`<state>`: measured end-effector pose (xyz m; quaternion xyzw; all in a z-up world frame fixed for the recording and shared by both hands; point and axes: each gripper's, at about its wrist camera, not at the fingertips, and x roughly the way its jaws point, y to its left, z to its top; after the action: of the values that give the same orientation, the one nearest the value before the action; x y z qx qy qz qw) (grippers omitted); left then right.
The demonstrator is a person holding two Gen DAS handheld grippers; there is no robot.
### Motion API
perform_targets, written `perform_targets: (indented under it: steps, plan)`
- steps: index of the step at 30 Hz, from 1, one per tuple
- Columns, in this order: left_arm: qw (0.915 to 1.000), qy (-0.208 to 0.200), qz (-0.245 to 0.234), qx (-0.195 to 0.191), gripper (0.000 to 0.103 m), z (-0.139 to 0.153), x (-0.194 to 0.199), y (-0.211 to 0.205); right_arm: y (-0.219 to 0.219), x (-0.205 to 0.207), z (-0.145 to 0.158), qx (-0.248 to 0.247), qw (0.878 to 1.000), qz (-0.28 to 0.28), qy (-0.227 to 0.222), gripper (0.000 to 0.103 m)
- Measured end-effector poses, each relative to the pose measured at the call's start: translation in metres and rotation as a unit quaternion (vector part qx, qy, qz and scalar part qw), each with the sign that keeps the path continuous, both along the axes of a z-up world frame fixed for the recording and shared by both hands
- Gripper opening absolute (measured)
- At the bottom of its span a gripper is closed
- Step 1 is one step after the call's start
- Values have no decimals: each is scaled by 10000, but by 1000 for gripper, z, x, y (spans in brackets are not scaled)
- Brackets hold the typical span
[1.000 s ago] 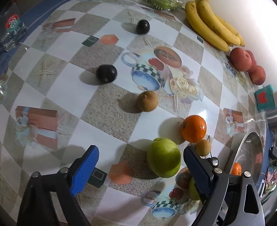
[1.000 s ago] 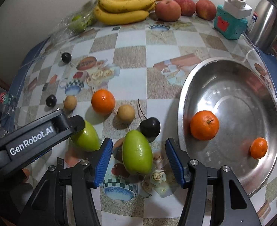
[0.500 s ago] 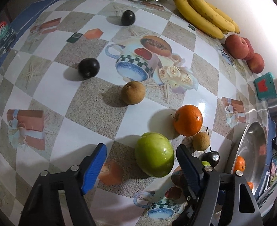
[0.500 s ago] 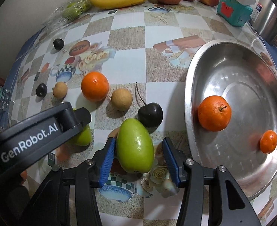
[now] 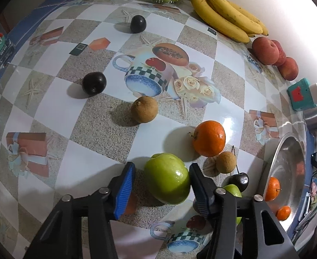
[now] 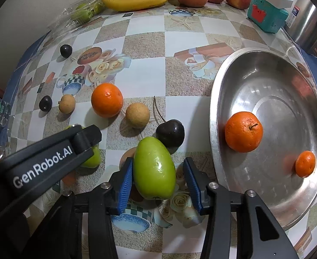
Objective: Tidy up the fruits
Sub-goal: 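Grasp a green apple with the left tool while the right tool grasps an elongated green fruit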
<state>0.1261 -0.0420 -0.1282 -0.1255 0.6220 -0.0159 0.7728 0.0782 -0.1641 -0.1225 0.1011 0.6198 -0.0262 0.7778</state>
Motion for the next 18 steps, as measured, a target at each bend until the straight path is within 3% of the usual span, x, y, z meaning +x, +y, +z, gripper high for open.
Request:
perform_targets:
  steps: [7, 18]
  plan:
    - [10000, -20, -91, 0, 44, 0, 1, -3, 1, 0, 1, 158, 9999, -41, -27, 38]
    - [9999, 27, 29, -134, 44, -1, -1, 1, 0, -2, 2, 318, 9994, -145, -26, 38]
